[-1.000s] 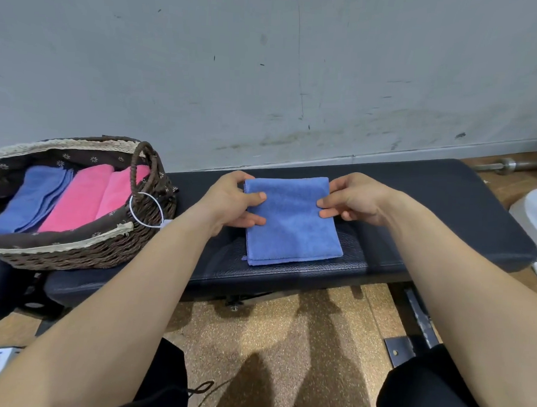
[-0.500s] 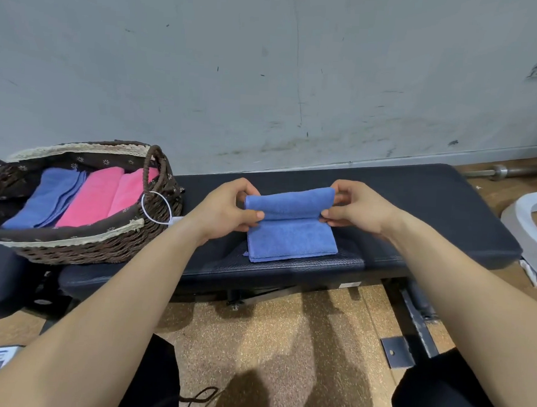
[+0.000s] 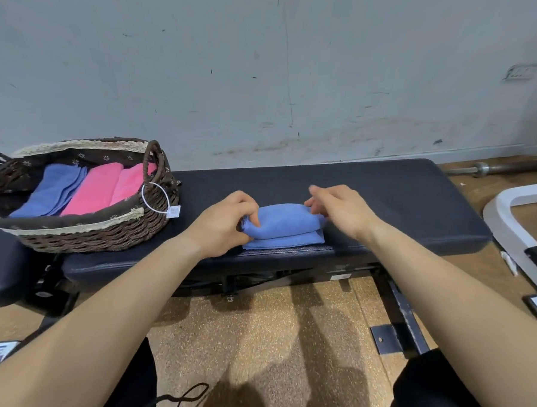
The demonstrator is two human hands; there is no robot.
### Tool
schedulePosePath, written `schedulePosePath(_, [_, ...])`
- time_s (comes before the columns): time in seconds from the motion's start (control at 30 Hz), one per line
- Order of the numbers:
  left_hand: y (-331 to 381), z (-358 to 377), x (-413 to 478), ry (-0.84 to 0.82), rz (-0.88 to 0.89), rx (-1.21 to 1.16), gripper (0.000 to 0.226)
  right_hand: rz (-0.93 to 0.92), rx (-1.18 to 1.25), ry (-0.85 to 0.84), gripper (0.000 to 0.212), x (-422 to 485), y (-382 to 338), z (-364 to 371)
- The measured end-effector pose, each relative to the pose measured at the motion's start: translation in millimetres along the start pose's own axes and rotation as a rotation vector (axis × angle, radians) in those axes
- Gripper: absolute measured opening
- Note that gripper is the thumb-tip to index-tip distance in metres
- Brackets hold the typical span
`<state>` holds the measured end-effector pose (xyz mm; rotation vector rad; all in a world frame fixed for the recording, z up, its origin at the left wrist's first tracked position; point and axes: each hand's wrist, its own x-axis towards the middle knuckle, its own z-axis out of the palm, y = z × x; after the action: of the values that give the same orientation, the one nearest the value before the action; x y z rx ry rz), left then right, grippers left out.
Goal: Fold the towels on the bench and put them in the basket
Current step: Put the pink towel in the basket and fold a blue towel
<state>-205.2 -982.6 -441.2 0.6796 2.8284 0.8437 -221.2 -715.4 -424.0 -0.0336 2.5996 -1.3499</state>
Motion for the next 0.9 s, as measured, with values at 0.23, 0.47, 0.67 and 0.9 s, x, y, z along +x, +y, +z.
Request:
schedulePosePath(0.23, [2.6,3.2,-2.4,-0.024,0.039,0.18,0.028,-0.137,-0.649,0.146,0.052,-7.8,-12.0,47.6])
schedulePosePath(0.47, [15.1,0.2,2.1,0.023,-0.121,0.154,0.024,-0.171,-0.968,0.174,0.051,-13.7,9.5,60.2])
schedulePosePath(0.67, [48.6,11.9,34.5,0.24,-0.31,0.473,0.033,-0.178,-1.003,0.187,0.055,-16.0,10.6,67.7])
schedulePosePath(0.9, [29.4,40.4,62.8,0.193,-0.404,0.366,0.045,-0.158,-0.889,0.155,0.058,-14.9,13.4,65.0])
